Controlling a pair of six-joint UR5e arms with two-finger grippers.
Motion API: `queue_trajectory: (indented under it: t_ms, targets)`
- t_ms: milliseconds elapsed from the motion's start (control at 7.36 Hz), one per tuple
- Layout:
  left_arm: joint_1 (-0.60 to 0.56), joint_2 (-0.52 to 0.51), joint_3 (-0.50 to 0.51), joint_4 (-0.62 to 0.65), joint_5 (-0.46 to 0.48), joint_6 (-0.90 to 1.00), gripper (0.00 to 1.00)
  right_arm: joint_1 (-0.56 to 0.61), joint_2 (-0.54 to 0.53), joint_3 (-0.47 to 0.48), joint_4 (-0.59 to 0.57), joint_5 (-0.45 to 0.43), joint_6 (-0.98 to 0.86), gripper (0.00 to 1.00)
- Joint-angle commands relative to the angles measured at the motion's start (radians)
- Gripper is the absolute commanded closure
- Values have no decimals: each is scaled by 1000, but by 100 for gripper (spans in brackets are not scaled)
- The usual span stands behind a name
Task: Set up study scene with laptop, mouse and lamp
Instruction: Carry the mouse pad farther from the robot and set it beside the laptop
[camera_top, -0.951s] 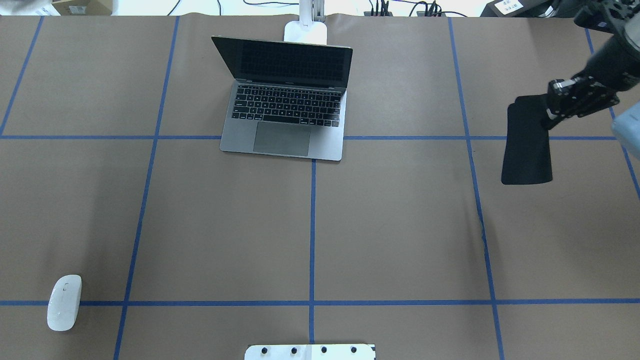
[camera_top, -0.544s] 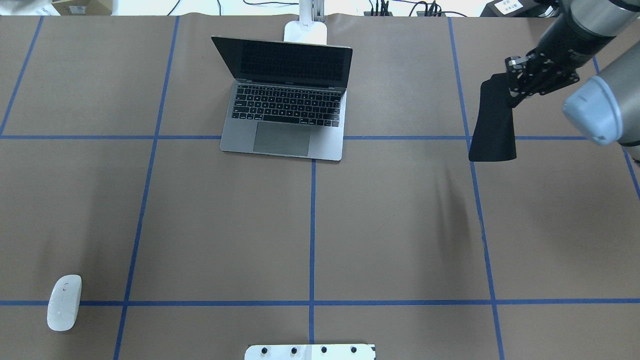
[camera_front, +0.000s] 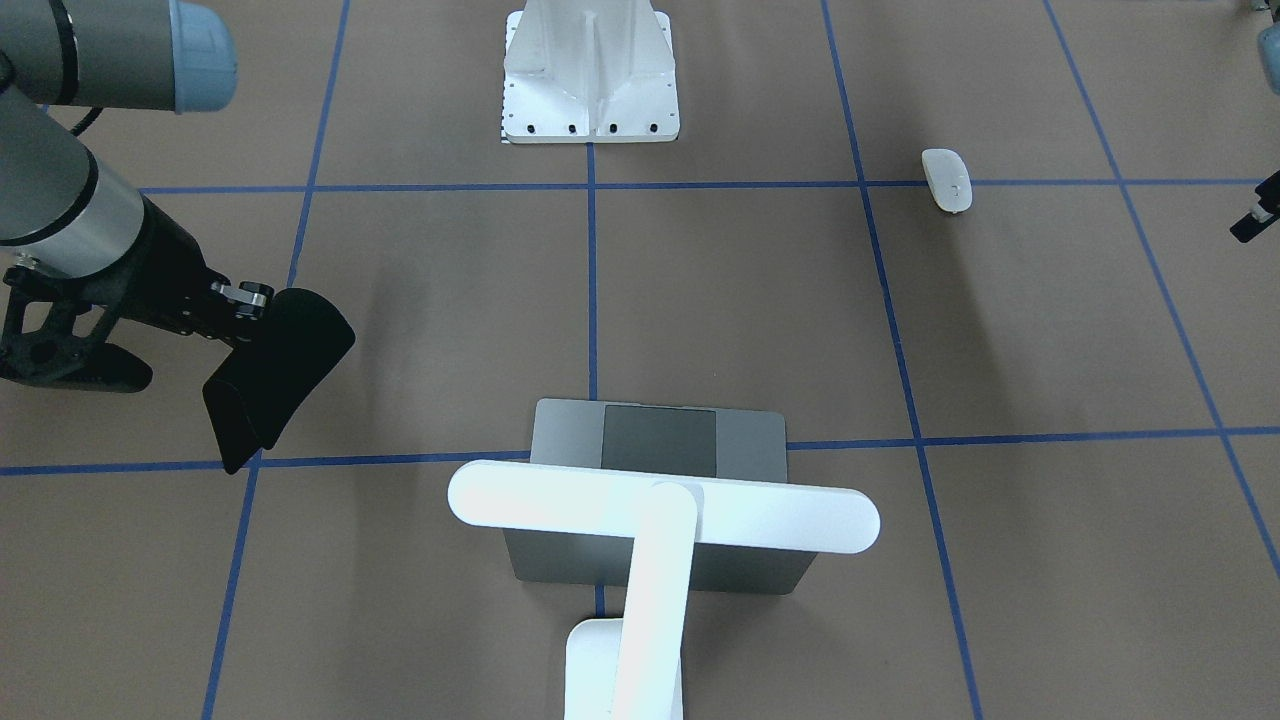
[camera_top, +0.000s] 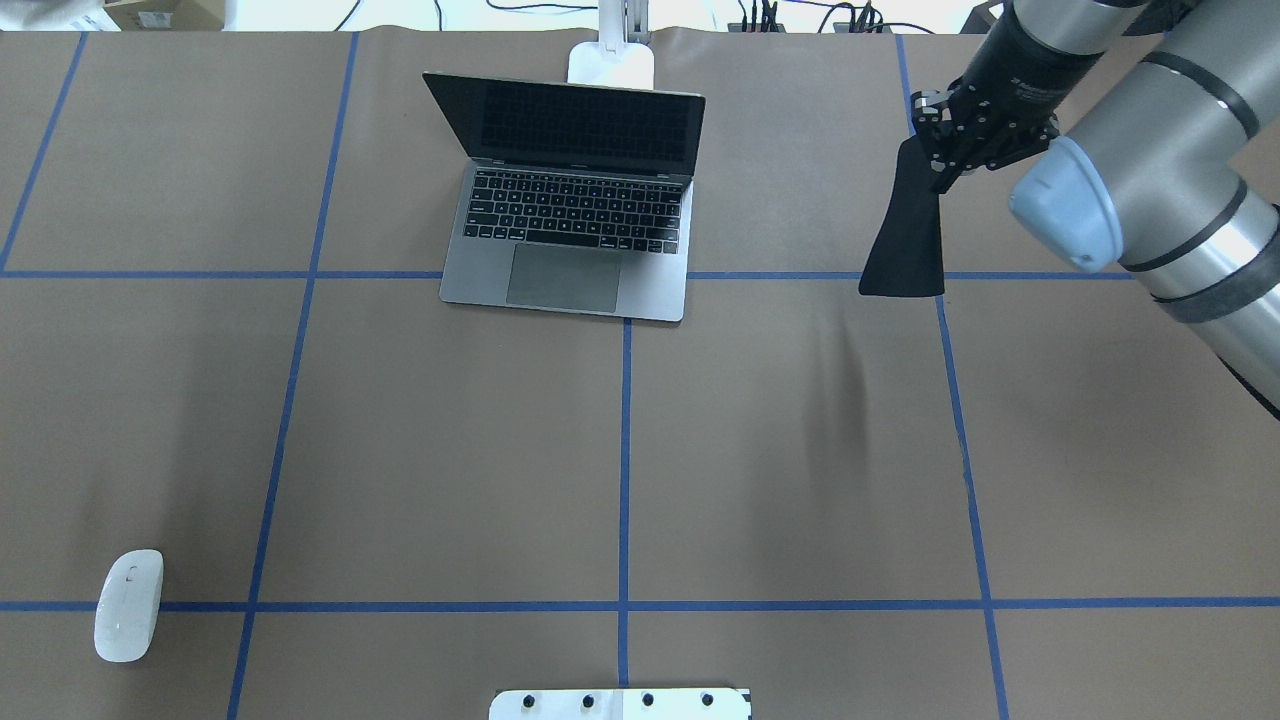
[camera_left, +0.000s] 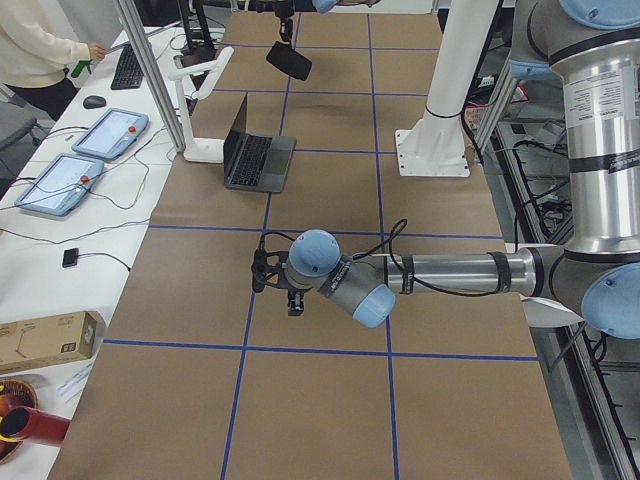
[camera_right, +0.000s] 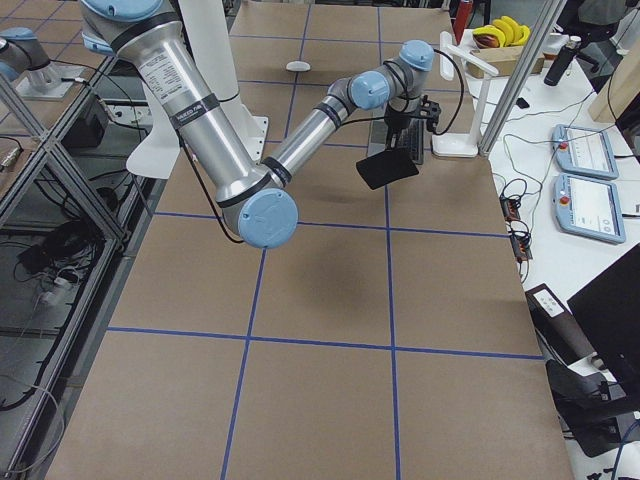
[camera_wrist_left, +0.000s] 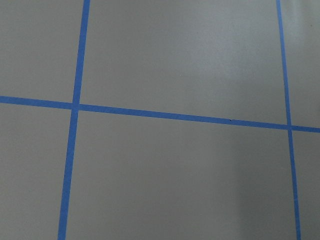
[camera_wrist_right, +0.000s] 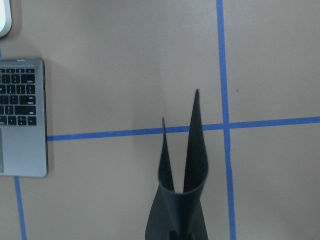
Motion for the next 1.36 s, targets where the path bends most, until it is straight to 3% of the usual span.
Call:
queue_trajectory:
  t_ms: [0,679,815,951,1223]
  targets:
    - [-3,1,1,-1,0,2,4,-49,70,-43,3,-50,77,100]
    - [-7,1,-5,0,-2,2,4,-74,106,-98,55,-114,91,100]
    - [-7,1,-5,0,0,2,4,-76,104,-98,54,-118,91,85]
    - [-7,1,-5,0,0,2,4,-80,107,-98,54,-153,91,1]
    - [-9,1,-8,0,-2,2,4,-83,107,-98,54,-155,91,0]
